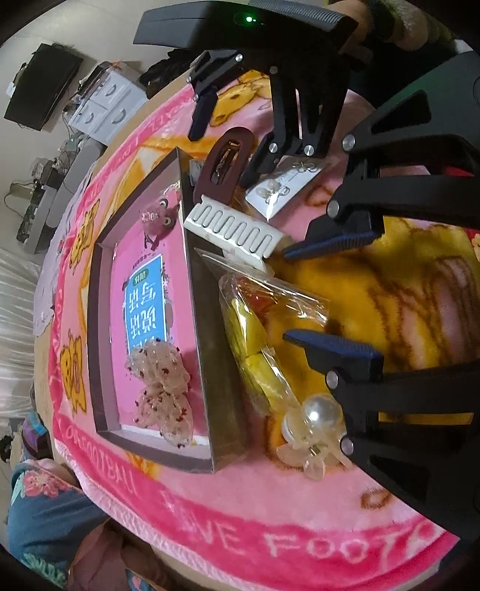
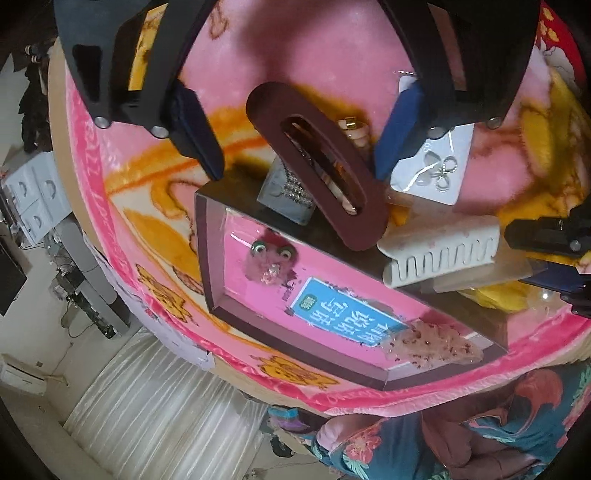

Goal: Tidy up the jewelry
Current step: 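Grasp the clear bag of red beads with left tool while right tool grasps the maroon hair clip, then carry the clear bag into the pink box and open left tool while right tool carries the maroon clip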

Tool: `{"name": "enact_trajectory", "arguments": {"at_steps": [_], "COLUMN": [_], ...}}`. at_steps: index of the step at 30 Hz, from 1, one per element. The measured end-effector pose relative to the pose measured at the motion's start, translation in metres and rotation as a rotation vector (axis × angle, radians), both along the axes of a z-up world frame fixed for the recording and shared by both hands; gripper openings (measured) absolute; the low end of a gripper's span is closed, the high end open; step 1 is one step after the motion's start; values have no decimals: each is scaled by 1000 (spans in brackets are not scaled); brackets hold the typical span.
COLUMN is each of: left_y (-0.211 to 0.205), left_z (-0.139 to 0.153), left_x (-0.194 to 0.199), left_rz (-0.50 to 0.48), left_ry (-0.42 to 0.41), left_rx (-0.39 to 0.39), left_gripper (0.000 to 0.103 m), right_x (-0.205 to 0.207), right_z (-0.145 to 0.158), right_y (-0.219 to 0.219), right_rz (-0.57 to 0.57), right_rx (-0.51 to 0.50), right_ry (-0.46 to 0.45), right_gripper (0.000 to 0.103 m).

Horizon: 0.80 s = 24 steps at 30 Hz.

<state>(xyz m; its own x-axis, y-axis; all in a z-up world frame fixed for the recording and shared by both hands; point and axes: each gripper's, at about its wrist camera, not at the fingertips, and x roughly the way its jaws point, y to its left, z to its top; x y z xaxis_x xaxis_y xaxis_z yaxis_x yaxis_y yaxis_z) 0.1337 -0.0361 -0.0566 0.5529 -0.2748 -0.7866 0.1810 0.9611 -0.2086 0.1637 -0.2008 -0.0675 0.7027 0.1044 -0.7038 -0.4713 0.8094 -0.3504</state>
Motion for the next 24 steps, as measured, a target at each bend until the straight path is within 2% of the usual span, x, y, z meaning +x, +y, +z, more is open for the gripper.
{"name": "enact_trajectory", "arguments": {"at_steps": [2,5,6,7,12,17,24], "left_y": [-2,-5,-6,-6,-7,-3,6], "left_z": [0,-2,-3,-2,2,8,16], "left_x": [2,6,6,6,1,-5,-13], "left_rz": [-12,-26,-27,-30,-49,-42,-26], "left_ry": [-4,1,-2,-4,-30,-51,-72], "left_rx": [-5,-10,-6,-3,3,-10,-30], "left_gripper": [25,18,10,8,7,7,6], "right_x": [-2,-6,-6,-7,-2,4,3], "right_z": [0,3,5,7,15,21,26], "right_y": [0,-1,-5,-7,-32,-67,-91], "right_rz": [11,21,19,14,-36,-97,-155], "right_rx": [19,43,62,77,200,390,469], "right_ry": [12,11,15,20,63,141,144], "right_gripper": [58,50,49,46,36,30,28]}}
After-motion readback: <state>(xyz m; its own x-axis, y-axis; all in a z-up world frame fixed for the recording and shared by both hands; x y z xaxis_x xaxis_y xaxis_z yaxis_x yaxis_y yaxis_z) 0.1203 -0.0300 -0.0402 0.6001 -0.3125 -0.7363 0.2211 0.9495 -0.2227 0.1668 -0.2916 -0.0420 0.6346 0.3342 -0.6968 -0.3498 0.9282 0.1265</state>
